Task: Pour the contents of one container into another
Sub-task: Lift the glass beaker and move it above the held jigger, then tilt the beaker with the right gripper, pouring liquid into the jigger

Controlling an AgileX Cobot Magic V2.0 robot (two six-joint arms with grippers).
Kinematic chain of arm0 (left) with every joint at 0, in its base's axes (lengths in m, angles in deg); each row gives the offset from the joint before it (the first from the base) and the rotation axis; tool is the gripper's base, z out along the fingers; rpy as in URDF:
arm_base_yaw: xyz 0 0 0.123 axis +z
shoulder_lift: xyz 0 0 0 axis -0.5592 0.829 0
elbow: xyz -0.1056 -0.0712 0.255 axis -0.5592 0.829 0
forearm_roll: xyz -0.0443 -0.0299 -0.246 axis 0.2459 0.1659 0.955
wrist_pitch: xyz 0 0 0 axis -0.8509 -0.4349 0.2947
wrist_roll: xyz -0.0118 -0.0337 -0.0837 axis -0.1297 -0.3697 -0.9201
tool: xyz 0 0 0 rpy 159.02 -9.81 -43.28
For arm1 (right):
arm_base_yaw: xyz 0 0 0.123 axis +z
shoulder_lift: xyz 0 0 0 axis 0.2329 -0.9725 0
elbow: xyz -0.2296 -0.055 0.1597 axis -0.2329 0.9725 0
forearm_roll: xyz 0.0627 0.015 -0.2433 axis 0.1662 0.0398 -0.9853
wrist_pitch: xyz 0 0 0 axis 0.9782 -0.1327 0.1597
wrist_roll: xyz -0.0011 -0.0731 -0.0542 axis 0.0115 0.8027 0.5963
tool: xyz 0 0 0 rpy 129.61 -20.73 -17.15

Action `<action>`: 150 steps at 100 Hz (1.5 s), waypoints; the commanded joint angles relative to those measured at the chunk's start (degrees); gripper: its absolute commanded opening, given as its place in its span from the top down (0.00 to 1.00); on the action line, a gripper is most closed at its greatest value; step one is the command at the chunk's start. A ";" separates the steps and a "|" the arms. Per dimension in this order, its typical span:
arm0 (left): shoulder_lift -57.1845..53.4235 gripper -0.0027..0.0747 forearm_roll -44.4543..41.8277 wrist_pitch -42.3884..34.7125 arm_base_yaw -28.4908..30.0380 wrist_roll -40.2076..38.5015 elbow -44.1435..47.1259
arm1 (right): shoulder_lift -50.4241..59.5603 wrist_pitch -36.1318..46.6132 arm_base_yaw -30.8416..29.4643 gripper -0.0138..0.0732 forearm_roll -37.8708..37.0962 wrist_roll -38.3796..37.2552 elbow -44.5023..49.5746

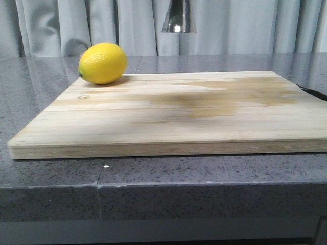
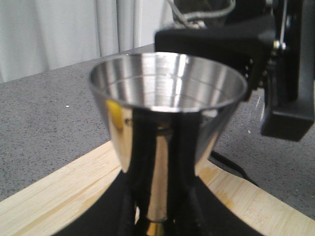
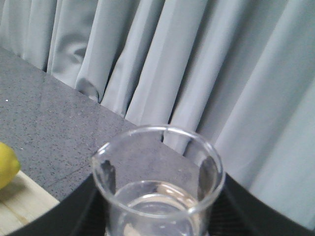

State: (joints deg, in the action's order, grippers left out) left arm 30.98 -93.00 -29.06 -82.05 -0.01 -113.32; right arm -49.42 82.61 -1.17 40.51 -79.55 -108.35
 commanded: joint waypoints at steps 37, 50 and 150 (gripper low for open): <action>-2.38 0.99 0.63 -2.85 -1.01 -0.41 -1.59 | 2.88 2.89 4.86 0.57 -10.93 0.50 -6.90; -2.38 0.99 0.63 -2.96 -1.01 -0.41 -1.59 | 4.31 3.10 4.86 0.57 -12.56 0.50 -6.90; -2.38 0.99 0.63 -2.97 -2.46 -1.46 -1.59 | 6.59 1.74 4.86 0.57 -29.26 0.63 -6.90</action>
State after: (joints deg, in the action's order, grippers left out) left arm 30.98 -93.00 -27.35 -84.04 -0.64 -113.32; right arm -44.67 82.49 3.77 11.58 -79.52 -113.07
